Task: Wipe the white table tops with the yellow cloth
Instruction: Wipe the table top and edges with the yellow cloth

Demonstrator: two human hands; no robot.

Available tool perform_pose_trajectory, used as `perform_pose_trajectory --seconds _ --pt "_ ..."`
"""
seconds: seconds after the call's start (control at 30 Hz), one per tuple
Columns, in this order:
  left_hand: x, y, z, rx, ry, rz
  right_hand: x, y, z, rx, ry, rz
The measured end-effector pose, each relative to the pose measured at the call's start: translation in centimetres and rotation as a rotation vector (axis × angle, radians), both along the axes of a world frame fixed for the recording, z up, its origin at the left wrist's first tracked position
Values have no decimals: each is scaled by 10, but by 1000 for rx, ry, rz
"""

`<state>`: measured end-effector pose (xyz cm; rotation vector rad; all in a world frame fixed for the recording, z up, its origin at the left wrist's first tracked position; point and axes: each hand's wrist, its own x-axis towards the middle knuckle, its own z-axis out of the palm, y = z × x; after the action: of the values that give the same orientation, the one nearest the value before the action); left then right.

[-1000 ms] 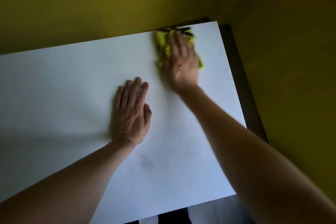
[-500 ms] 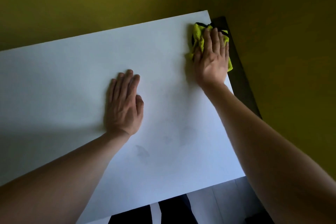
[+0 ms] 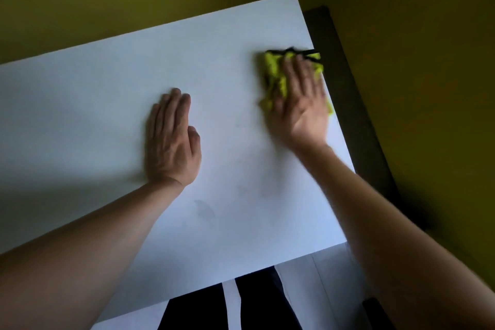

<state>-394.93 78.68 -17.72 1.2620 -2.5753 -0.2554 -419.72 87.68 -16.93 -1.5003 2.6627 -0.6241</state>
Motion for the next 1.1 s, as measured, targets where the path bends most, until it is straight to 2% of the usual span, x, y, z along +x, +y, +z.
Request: perform_pose_trajectory --seconds 0.13,0.23,0.37,0.43,0.53,0.7,0.83,0.93,1.1 --pt "-1 0 -1 -5 5 4 -21 4 2 36 5 -123" --pt "0 0 -1 -2 2 7 18 0 5 13 -24 -159" --pt "-1 -2 0 9 29 9 114 16 11 -11 -94 206" --pt "0 -2 2 15 27 2 138 22 14 -14 -118 271" --pt "1 -2 1 2 16 -5 119 25 12 -23 -97 275" --pt "0 0 -3 -8 3 10 12 45 2 2 -25 -75" --pt "-1 -1 -3 -21 4 7 -17 53 4 34 -5 -128" --pt "-1 0 -4 -20 12 10 12 50 5 22 -11 -203" --pt "1 -3 -6 -45 43 -3 130 68 16 11 -130 65"
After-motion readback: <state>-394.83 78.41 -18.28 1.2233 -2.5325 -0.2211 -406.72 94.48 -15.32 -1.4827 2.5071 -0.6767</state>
